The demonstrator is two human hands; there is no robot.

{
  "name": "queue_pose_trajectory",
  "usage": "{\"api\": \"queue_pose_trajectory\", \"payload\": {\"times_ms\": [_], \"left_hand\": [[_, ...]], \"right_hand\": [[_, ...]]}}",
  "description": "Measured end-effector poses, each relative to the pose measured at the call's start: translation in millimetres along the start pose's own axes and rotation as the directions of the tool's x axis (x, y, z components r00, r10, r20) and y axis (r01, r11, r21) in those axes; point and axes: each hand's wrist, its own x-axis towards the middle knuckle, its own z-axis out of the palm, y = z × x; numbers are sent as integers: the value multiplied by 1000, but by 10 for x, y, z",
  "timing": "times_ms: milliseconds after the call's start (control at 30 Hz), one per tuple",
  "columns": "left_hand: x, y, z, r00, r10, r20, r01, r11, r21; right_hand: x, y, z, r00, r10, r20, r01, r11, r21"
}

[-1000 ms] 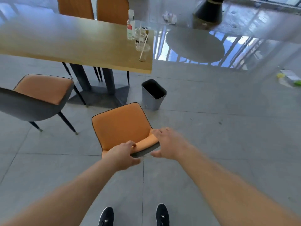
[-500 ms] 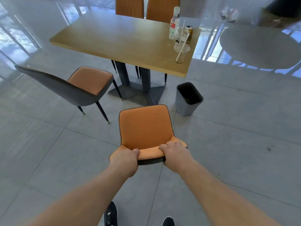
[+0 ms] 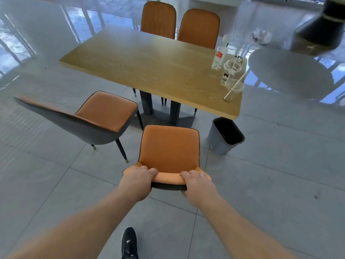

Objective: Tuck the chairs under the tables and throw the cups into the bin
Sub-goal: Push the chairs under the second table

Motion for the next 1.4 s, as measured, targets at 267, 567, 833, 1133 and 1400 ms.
{"api": "queue_pose_trajectory", "payload": {"times_ms": [267, 567, 833, 1133, 1400], "left_hand": [[1055, -1078, -781, 988, 137, 69, -144, 984, 103], [1791, -1397, -1170, 986, 167, 0, -167, 986, 20], [1522, -1206, -783, 984, 169, 47, -164, 982, -95], [1475, -3016, -1248, 999, -18, -51, 29, 974, 226], [1584, -4816, -1292, 973, 111, -202, -51, 957, 284]], "right_hand": [[1126, -691, -412, 991, 132, -25, -130, 990, 62], [1931, -628, -713, 984, 146, -105, -148, 989, -8], [1753, -746, -542, 893, 444, 78, -434, 893, -119], [2233, -1894, -527, 971, 241, 0, -239, 963, -123], [2607, -2451, -357, 939, 289, -187, -329, 915, -236]]}}
